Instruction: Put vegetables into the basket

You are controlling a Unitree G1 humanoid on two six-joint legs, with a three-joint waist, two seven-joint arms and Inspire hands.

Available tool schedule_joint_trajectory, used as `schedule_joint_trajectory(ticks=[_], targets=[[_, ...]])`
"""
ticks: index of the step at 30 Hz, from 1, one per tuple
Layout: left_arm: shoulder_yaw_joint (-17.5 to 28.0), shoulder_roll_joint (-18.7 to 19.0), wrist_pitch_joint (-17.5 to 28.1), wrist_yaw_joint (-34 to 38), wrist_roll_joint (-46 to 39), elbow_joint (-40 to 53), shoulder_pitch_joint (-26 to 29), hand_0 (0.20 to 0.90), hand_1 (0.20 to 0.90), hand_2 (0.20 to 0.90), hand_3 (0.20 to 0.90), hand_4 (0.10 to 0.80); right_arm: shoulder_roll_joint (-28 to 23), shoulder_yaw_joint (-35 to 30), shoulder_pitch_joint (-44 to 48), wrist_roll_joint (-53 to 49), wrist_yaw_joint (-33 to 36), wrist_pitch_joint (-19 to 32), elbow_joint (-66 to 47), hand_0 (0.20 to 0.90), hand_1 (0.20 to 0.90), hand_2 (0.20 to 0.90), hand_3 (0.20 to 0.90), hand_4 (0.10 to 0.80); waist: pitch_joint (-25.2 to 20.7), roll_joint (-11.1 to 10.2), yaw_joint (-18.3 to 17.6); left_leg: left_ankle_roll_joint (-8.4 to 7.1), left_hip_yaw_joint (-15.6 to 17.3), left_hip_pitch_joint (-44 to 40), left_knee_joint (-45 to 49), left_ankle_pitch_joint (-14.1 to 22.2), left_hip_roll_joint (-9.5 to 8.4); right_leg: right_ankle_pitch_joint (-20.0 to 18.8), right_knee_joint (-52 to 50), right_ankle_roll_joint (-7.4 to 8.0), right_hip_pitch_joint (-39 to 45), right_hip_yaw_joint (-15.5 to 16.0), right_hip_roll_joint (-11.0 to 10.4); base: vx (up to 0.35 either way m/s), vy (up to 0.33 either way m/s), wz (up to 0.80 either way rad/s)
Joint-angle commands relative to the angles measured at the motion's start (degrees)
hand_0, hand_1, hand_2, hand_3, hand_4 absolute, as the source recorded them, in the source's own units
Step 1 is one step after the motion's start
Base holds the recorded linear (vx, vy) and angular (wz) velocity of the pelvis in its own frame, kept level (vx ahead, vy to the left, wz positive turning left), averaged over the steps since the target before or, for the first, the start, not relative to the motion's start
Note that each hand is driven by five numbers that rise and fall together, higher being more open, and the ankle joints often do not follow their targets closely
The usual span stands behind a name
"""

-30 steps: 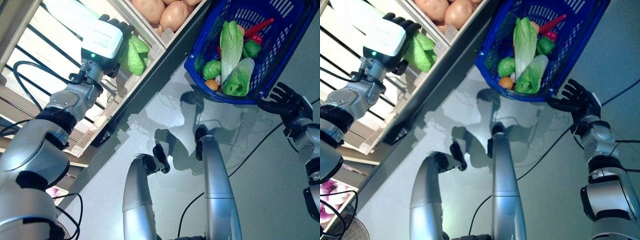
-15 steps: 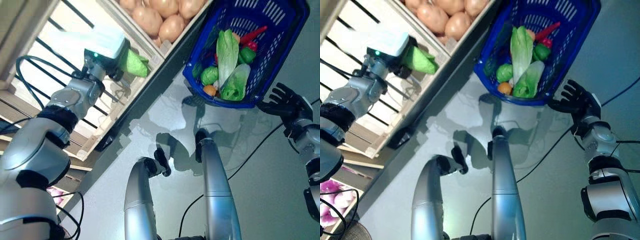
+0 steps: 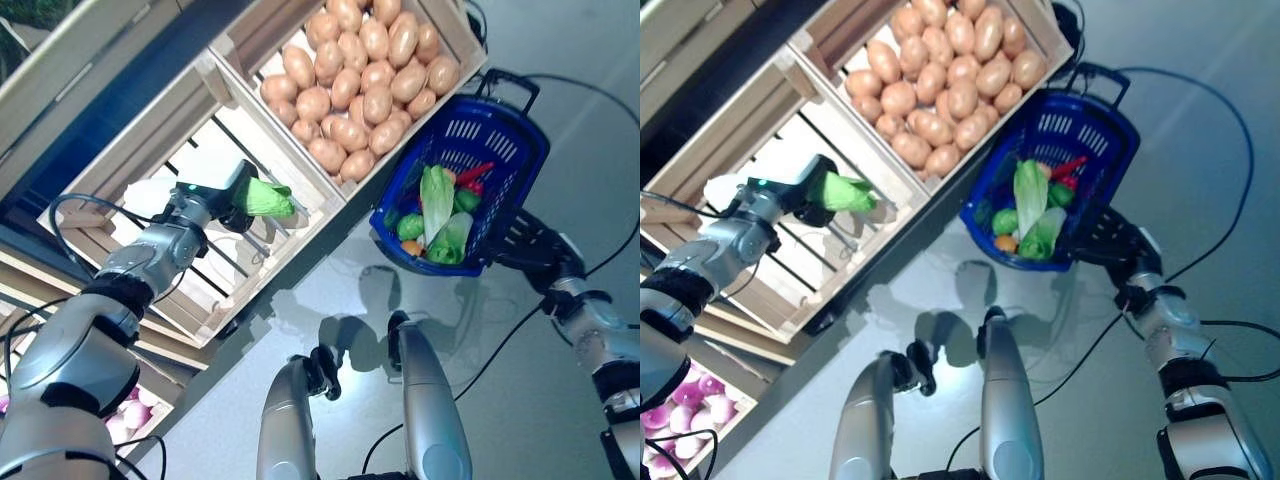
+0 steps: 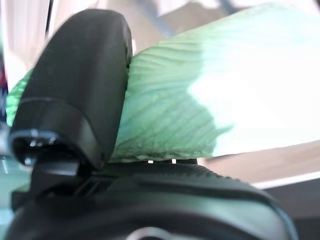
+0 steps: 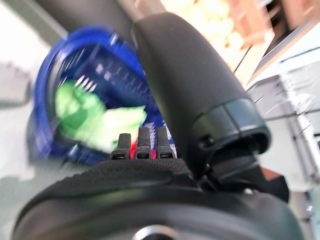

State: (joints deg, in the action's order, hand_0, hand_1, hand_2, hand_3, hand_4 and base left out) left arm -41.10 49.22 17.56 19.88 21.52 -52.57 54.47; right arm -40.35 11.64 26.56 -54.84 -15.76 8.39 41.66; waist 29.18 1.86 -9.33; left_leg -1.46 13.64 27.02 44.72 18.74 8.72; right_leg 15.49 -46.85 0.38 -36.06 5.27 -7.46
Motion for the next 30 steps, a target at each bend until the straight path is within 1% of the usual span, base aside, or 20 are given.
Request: schedule_joint_trajectory(ticks=[1, 3, 4, 6, 9, 10, 11, 12, 14, 15, 18, 19, 22, 24, 25, 27, 30], targets=[[10.02, 5.41, 5.67, 5.55, -6.99, 6.56, -4.57, 0.3, 0.3, 0.3, 0.3, 0.4, 3.85, -3.78, -3.02, 2.74, -2.73, 1.41, -6.06, 0.9, 0.9, 0.9, 0.9, 0.8, -7.62, -3.03, 1.58, 0.25, 1.41, -6.49, -9.48, -3.57, -0.42, -3.43, 14.09, 0.97, 13.45, 3.94, -3.36, 0.139, 0.006, -0.09], [13.9, 3.45, 7.4, 5.21, -10.03, 9.38, -10.15, 0.3, 0.3, 0.3, 0.3, 0.4, 5.07, -3.59, -6.21, 6.3, -1.67, 0.83, -7.52, 0.9, 0.9, 0.9, 0.9, 0.8, -10.27, -3.36, 2.55, -0.07, 1.53, -11.18, -14.48, -5.14, -1.48, -4.0, 18.74, 1.35, 18.54, 5.34, -3.24, 0.125, 0.003, -0.06], [14.1, 3.46, 7.36, 5.19, -10.01, 9.54, -10.42, 0.3, 0.3, 0.3, 0.3, 0.4, 5.04, -3.5, -6.28, 6.33, -1.63, 0.81, -7.59, 0.9, 0.9, 0.9, 0.9, 0.8, -10.23, -3.34, 2.45, -0.08, 1.53, -11.42, -14.7, -5.24, -1.52, -4.08, 18.94, 1.35, 18.79, 5.38, -3.24, 0.152, -0.006, 0.06], [18.35, 0.11, 7.89, 3.47, -13.23, 13.35, -16.85, 0.3, 0.3, 0.3, 0.3, 0.4, 6.37, -3.16, -9.53, 8.36, -2.13, -1.66, -9.37, 0.9, 0.9, 0.9, 0.9, 0.8, -13.73, -3.63, 3.63, -0.61, 1.28, -17.08, -20.8, -6.95, -2.78, -5.52, 26.72, 1.8, 26.06, 7.04, -2.32, 0.209, -0.021, 0.05], [22.13, -3.69, 9.61, 1.73, -19.1, 16.26, -23.02, 0.3, 0.3, 0.3, 0.3, 0.4, 8.01, -2.79, -12.56, 8.53, -4.18, -4.89, -10.75, 0.9, 0.9, 0.9, 0.9, 0.8, -17.65, -4.01, 4.6, -0.94, 1.04, -23.58, -29.5, -9.31, -3.94, -8.02, 35.77, 2.8, 33.42, 8.24, -0.99, 0.188, -0.018, 0.05], [23.64, -6.01, 10.21, 1.34, -20.39, 17.31, -25.16, 0.3, 0.3, 0.3, 0.3, 0.4, 9.08, -2.58, -13.66, 8.12, -5.07, -6.73, -11.37, 0.9, 0.9, 0.9, 0.9, 0.8, -19.16, -4.15, 5.02, -1.07, 0.7, -25.44, -32.59, -10.31, -4.26, -9.14, 38.53, 3.22, 35.31, 8.5, -0.57, 0.107, -0.013, 0.07], [24.12, -7.02, 10.32, 0.96, -20.95, 17.66, -25.97, 0.3, 0.3, 0.3, 0.3, 0.4, 9.55, -2.43, -14.04, 8.34, -5.6, -7.24, -11.38, 0.9, 0.9, 0.9, 0.9, 0.8, -19.8, -4.17, 5.18, -1.17, 0.57, -26.27, -33.99, -10.87, -4.34, -9.68, 39.64, 3.4, 36.08, 8.54, -0.39, 0.082, -0.013, 0.06], [25.09, -9.12, 11.45, 0.12, -23.77, 18.47, -27.36, 0.3, 0.3, 0.3, 0.3, 0.4, 10.33, -2.0, -14.45, 8.34, -7.07, -8.49, -11.38, 0.9, 0.9, 0.9, 0.9, 0.8, -20.89, -4.25, 5.59, -1.38, 0.12, -27.92, -36.94, -11.96, -4.66, -10.8, 42.09, 3.78, 37.71, 8.57, -0.02, 0.052, -0.007, 0.05], [26.09, -13.36, 12.26, -0.82, -27.87, 19.96, -29.43, 0.3, 0.3, 0.3, 0.3, 0.4, 11.94, -0.9, -14.82, 9.31, -8.84, -10.85, -11.9, 0.9, 0.9, 0.9, 0.9, 0.8, -22.46, -4.35, 6.18, -1.54, -0.8, -30.43, -41.32, -13.49, -5.05, -12.34, 45.3, 4.32, 39.94, 8.47, 0.47, 0.011, -0.008, 0.13], [26.4, -14.56, 12.81, -1.69, -29.54, 20.19, -29.89, 0.3, 0.3, 0.3, 0.3, 0.4, 12.2, -0.48, -14.73, 9.6, -10.06, -11.48, -12.15, 0.9, 0.9, 0.9, 0.9, 0.8, -22.89, -4.57, 6.36, -1.26, -0.52, -30.49, -42.31, -14.69, -5.19, -13.43, 46.22, 4.1, 39.99, 8.68, 0.48, -0.031, -0.015, 0.13], [26.8, -20.01, 13.08, -6.3, -36.87, 21.94, -31.19, 0.3, 0.3, 0.3, 0.3, 0.4, 13.29, 2.16, -12.93, 10.08, -11.84, -15.16, -14.56, 0.9, 0.9, 0.9, 0.9, 0.8, -24.69, -4.91, 7.19, -1.57, -1.59, -33.32, -47.41, -16.12, -5.37, -14.68, 49.46, 4.42, 42.43, 9.2, 1.28, -0.01, -0.021, 0.08], [26.82, -20.28, 13.27, -6.82, -37.66, 22.07, -31.27, 0.3, 0.3, 0.3, 0.3, 0.4, 13.32, 2.32, -12.82, 10.17, -12.13, -15.23, -14.71, 0.9, 0.9, 0.9, 0.9, 0.8, -24.76, -4.92, 7.23, -1.6, -1.65, -33.5, -47.67, -16.22, -5.38, -14.76, 49.65, 4.44, 42.6, 9.25, 1.32, -0.007, -0.023, 0.2], [26.24, -23.79, 13.41, -8.74, -41.1, 23.72, -32.05, 0.3, 0.3, 0.3, 0.3, 0.4, 14.23, 4.35, -10.64, 10.87, -10.72, -16.99, -16.22, 0.9, 0.9, 0.9, 0.9, 0.8, -25.65, -5.23, 7.75, -1.65, -2.12, -34.76, -49.44, -16.52, -5.57, -15.57, 51.71, 4.52, 43.91, 9.48, 1.89, -0.009, -0.019, 0.19], [25.99, -25.11, 13.65, -8.31, -40.16, 24.95, -32.59, 0.3, 0.3, 0.3, 0.3, 0.4, 14.62, 5.35, -9.1, 11.59, -10.46, -19.1, -16.8, 0.9, 0.9, 0.9, 0.9, 0.8, -26.03, -5.33, 8.09, -1.56, -2.12, -35.15, -49.58, -16.37, -5.65, -15.58, 51.86, 4.52, 44.1, 9.37, 2.06, -0.002, -0.003, 0.02], [25.68, -25.56, 13.31, -8.74, -41.9, 25.97, -32.93, 0.3, 0.3, 0.3, 0.3, 0.4, 14.6, 6.05, -8.07, 11.16, -10.24, -20.51, -17.15, 0.9, 0.9, 0.9, 0.9, 0.8, -26.16, -5.41, 8.35, -1.5, -2.07, -35.37, -49.5, -16.28, -5.63, -15.59, 51.86, 4.47, 44.3, 9.48, 2.17, 0.0, 0.0, 0.0], [25.56, -26.43, 13.3, -9.53, -42.83, 27.11, -33.47, 0.3, 0.3, 0.3, 0.3, 0.4, 15.02, 6.9, -7.09, 11.25, -10.25, -21.59, -17.37, 0.9, 0.9, 0.9, 0.9, 0.8, -26.21, -5.51, 8.66, -1.41, -1.9, -35.75, -49.41, -16.05, -5.57, -15.54, 51.86, 4.39, 44.69, 9.75, 2.24, -0.006, 0.0, 0.08], [24.01, -27.62, 12.79, -10.75, -44.06, 28.98, -33.88, 0.3, 0.3, 0.3, 0.3, 0.4, 16.2, 8.55, -5.13, 10.03, -8.55, -22.31, -16.87, 0.9, 0.9, 0.9, 0.9, 0.8, -26.2, -5.51, 9.32, -1.3, -2.11, -36.22, -49.54, -15.9, -5.48, -15.39, 51.86, 4.19, 45.23, 10.14, 2.5, 0.001, -0.005, 0.12]])
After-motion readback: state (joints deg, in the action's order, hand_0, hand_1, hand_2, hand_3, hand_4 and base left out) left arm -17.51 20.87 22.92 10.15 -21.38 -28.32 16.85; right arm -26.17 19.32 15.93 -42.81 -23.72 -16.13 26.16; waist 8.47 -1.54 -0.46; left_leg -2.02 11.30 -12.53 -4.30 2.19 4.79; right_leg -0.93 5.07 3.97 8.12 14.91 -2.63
